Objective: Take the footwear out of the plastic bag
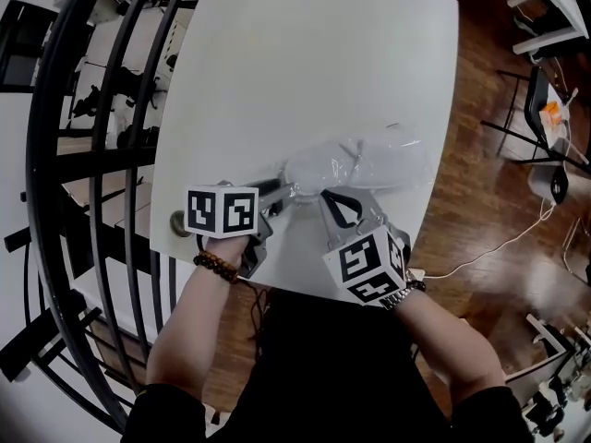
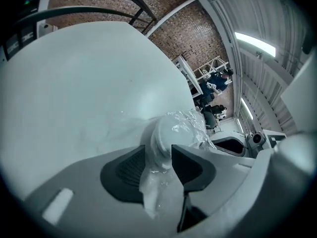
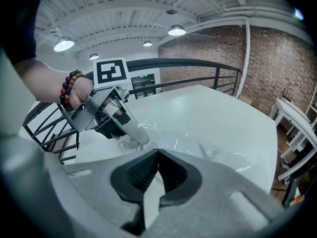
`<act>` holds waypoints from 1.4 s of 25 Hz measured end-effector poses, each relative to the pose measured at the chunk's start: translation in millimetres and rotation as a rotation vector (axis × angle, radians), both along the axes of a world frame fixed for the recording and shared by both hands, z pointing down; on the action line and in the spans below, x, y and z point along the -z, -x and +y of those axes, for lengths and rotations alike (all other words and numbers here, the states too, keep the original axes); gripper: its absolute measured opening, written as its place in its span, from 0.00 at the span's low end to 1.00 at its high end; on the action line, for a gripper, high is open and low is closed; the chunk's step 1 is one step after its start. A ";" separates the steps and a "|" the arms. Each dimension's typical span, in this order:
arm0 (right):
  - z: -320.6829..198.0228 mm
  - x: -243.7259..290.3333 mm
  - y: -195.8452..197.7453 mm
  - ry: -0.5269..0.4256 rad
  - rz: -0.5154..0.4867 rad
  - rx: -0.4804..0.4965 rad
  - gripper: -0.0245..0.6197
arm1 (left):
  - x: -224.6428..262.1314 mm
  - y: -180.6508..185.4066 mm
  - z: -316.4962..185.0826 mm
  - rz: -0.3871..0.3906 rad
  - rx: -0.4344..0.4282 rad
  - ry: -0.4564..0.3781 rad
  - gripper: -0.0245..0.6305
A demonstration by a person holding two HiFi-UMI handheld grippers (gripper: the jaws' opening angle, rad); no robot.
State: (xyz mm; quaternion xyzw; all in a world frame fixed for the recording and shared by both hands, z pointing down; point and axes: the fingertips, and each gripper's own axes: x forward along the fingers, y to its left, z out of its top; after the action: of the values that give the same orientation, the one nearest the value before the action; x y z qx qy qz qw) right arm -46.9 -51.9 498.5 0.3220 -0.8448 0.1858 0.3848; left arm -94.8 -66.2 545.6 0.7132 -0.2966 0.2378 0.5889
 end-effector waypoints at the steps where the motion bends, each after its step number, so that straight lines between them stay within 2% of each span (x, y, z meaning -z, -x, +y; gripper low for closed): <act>1: -0.2 0.2 -0.3 -0.001 -0.001 -0.001 0.03 | 0.0 -0.3 -0.2 0.001 0.003 0.001 0.32; 9: -0.7 1.2 0.0 -0.007 -0.011 0.001 0.03 | 2.6 -9.9 2.8 0.078 0.013 0.043 0.29; 11: -1.2 1.5 -0.4 -0.008 -0.012 0.002 0.03 | 2.7 -9.3 3.9 0.082 0.007 0.041 0.25; 17: 0.9 0.4 0.8 -0.005 -0.012 0.016 0.03 | 6.6 -4.2 1.1 0.100 0.017 0.008 0.19; 19: 1.9 0.4 0.5 0.004 -0.019 0.022 0.14 | 8.0 -2.4 0.3 0.104 0.024 0.000 0.18; 23: -0.7 3.8 -7.3 0.003 -0.036 0.009 0.18 | 9.2 1.0 0.2 0.109 0.026 -0.010 0.17; 29: -23.0 19.7 -43.0 -0.040 -0.046 -0.091 0.18 | 12.9 12.4 -0.1 0.114 0.027 -0.016 0.17; 35: -58.2 19.2 -132.1 -0.077 0.037 -0.309 0.18 | 10.4 23.0 -0.1 0.109 0.029 -0.020 0.17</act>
State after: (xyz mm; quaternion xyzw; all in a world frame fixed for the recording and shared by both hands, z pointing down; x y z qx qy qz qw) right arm 85.1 -110.1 479.3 0.4663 -0.7844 0.2042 0.3543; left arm -117.9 -66.3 535.2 0.7267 -0.2765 0.1871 0.6003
